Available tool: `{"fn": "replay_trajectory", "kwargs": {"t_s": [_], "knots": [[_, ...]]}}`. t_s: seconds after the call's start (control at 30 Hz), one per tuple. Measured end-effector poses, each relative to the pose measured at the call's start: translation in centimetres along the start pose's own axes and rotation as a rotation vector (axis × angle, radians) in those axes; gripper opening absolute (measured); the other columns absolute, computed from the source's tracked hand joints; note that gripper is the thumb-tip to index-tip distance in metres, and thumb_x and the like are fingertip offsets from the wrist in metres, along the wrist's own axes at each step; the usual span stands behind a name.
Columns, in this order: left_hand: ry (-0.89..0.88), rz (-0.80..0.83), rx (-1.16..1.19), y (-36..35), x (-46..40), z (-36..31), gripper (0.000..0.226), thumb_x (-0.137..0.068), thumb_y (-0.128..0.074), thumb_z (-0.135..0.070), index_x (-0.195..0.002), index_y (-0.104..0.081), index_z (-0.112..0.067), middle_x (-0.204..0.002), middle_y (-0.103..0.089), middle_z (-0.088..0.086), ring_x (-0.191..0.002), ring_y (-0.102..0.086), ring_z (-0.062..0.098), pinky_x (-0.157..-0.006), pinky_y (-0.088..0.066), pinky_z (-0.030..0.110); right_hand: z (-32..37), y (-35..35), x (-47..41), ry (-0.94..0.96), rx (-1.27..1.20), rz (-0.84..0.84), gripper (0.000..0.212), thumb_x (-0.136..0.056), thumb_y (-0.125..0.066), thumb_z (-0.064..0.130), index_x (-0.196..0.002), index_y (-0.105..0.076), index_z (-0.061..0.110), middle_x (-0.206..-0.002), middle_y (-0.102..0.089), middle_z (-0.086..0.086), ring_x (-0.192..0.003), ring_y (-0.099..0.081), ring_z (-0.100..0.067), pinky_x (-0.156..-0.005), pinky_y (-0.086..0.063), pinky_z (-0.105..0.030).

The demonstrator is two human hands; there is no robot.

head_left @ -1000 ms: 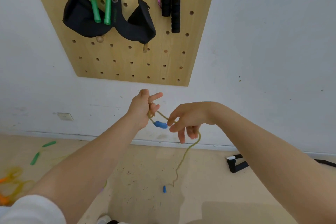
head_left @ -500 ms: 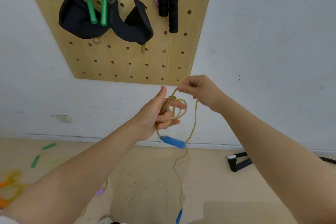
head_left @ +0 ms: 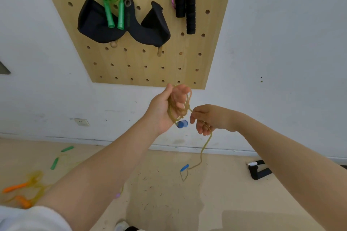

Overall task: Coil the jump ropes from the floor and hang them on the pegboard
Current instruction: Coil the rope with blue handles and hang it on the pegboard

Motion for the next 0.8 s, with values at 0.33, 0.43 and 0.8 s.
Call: {"fn": "replay_trajectory", "kwargs": {"t_s": [0.33, 0.43, 0.8], "knots": [[-0.241, -0.253, -1.119, 4.7, -2.6, -0.3, 0.01, -0.101, -0.031, -0.016, -0.092, -0.033, -0.012, -0.098, -0.066, 0.019, -0.057, -0.062, 0.018, -0.05, -0.049, 0.023, 3.9, -1.5, 1.2, 0.034, 0.168, 0.245, 0.027, -0.093, -0.056, 0.025, -0.114, -0.064, 0.01, -0.066, -0.057, -0.004, -0.052, -0.049, -0.013, -0.058, -0.047, -0.021], [-0.085, -0.201, -1.137, 5.8, -1.4, 0.5, 0.036, -0.103, -0.023, -0.034, -0.109, -0.046, -0.007, -0.072, -0.066, 0.015, -0.039, -0.051, 0.011, -0.033, -0.033, 0.017, 5.3, 0.2, 2.1, 0.173, 0.185, 0.127, 0.017, -0.089, -0.06, 0.021, -0.094, -0.072, 0.01, -0.06, -0.053, 0.001, -0.053, -0.044, -0.013, -0.058, -0.041, -0.022], [0.135, 0.538, -0.325, -2.3, 2.6, -0.4, 0.042, -0.093, -0.033, -0.042, -0.069, -0.057, -0.018, -0.037, -0.034, -0.012, -0.026, -0.027, 0.001, -0.033, -0.02, 0.015, 2.2, 1.5, -0.6, 0.209, -0.054, -0.182, 0.023, -0.092, -0.051, 0.014, -0.072, -0.063, 0.015, -0.068, -0.053, -0.005, -0.065, -0.047, -0.016, -0.066, -0.042, -0.026]]}}
Point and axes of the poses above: each hand's wrist, its own x-axis away from the middle knuckle, its own y-axis out of the back of the hand, z = x × y, the point moved 5 cm from there along -x, towards the middle knuckle
